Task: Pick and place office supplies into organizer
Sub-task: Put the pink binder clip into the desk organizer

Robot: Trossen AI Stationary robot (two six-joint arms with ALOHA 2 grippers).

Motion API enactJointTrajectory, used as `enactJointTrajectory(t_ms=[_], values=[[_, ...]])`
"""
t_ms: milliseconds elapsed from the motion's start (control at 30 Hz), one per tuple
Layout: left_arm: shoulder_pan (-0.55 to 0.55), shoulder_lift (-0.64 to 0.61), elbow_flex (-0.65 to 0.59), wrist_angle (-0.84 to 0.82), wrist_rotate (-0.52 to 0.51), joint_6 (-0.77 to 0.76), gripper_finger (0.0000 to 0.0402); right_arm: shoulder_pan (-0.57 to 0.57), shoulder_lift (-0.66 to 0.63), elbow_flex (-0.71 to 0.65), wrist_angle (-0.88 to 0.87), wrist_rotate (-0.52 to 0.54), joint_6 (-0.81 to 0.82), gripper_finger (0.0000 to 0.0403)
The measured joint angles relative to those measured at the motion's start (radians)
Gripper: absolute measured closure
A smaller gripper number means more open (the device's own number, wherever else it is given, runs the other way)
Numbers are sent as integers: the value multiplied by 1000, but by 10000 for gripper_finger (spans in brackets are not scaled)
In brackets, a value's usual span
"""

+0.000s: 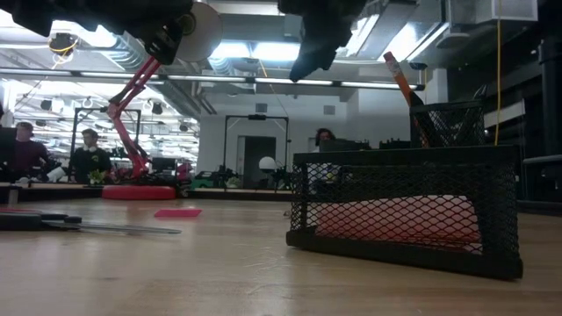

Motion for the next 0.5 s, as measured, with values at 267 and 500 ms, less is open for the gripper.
enactJointTrajectory(t_ms=[267, 500], values=[[0, 0, 0, 0, 0, 0, 396, 0, 153, 164, -162, 1, -5, 398], [0, 0, 0, 0, 0, 0, 396, -6, 237, 222, -229, 61, -31, 398]])
